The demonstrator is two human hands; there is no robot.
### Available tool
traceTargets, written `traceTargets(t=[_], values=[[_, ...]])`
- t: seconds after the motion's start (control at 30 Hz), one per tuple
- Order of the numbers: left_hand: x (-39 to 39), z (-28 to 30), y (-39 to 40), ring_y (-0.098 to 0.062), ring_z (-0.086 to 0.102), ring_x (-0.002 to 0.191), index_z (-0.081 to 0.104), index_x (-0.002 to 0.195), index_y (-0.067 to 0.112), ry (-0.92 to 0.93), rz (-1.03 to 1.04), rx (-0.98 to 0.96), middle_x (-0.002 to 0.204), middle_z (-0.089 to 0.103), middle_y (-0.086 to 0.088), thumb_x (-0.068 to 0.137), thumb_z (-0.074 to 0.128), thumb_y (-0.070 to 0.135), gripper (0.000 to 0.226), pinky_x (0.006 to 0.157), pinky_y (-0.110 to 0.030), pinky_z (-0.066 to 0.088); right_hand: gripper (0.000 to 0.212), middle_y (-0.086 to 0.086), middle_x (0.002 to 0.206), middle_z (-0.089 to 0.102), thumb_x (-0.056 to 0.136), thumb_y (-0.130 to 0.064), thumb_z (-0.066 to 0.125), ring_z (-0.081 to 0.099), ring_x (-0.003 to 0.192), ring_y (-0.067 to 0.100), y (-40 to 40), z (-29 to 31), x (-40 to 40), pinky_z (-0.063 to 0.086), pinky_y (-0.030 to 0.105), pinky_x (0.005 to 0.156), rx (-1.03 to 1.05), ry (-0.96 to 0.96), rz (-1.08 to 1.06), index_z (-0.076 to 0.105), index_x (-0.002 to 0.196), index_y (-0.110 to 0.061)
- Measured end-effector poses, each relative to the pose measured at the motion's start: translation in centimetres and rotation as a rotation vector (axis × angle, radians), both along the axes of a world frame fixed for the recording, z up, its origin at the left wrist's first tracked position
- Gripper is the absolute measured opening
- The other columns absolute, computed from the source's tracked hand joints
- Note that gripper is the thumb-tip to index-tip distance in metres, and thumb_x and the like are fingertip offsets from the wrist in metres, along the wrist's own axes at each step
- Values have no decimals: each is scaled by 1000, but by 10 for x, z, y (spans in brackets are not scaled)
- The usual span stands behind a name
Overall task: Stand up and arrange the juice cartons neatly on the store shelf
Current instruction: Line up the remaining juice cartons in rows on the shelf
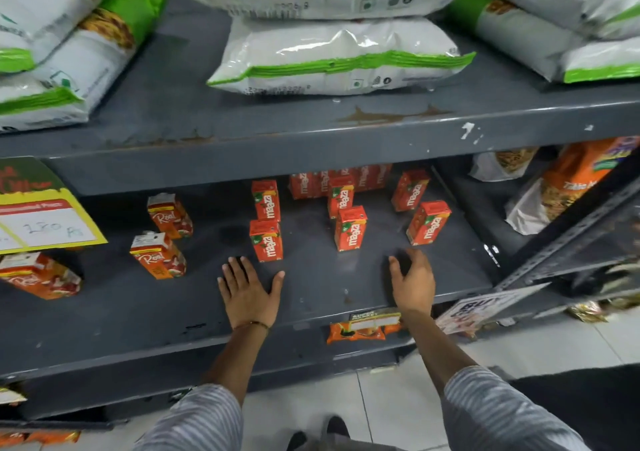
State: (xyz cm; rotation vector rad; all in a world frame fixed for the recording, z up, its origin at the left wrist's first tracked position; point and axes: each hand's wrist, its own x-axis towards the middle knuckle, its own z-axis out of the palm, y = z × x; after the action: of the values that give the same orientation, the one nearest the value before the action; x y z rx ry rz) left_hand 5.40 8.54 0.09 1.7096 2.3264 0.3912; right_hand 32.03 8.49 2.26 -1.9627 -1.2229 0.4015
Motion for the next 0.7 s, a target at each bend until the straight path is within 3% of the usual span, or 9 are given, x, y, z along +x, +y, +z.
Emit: traceTargets(t=[0.1, 0.2, 0.3, 0.43, 0.7], values=[[-1, -1, 0, -35, 3, 143, 7, 143, 2, 27, -1, -9, 155, 7, -23, 87, 30, 61, 85, 118, -48, 2, 27, 19, 108, 61, 86, -19, 60, 56, 103, 37, 2, -1, 14, 46, 45, 90, 29, 38, -133, 57, 107, -2], [1, 0, 1, -37, 6, 142, 10, 142, 0, 37, -8, -3, 154, 10, -25, 87, 33, 60, 84, 118, -49, 4, 37, 21, 110, 56, 81, -21, 68, 54, 104, 39, 12, 3, 26, 45, 46, 91, 22, 120, -235, 53, 108, 0], [3, 1, 0, -38, 9, 142, 13, 142, -2, 41, -15, -4, 153, 13, -26, 87, 37, 57, 84, 118, -51, 5, 48, 22, 113, 58, 75, -19, 73, 54, 108, 38, 27, 8, 36, 44, 47, 95, -1, 181, -238, 50, 112, 1], [4, 2, -1, -37, 9, 142, 14, 142, -1, 37, -7, -5, 153, 13, -26, 87, 38, 57, 83, 118, -50, 5, 43, 17, 108, 67, 75, -21, 73, 61, 102, 35, 43, 15, 44, 49, 44, 89, -46, 283, -248, 52, 109, -6], [3, 0, 0, -35, 7, 143, 12, 142, 1, 41, 3, -5, 154, 12, -23, 87, 34, 60, 84, 118, -48, 5, 45, 21, 107, 68, 77, -25, 70, 59, 105, 38, 49, 14, 48, 48, 46, 93, -95, 198, -212, 55, 116, -8]])
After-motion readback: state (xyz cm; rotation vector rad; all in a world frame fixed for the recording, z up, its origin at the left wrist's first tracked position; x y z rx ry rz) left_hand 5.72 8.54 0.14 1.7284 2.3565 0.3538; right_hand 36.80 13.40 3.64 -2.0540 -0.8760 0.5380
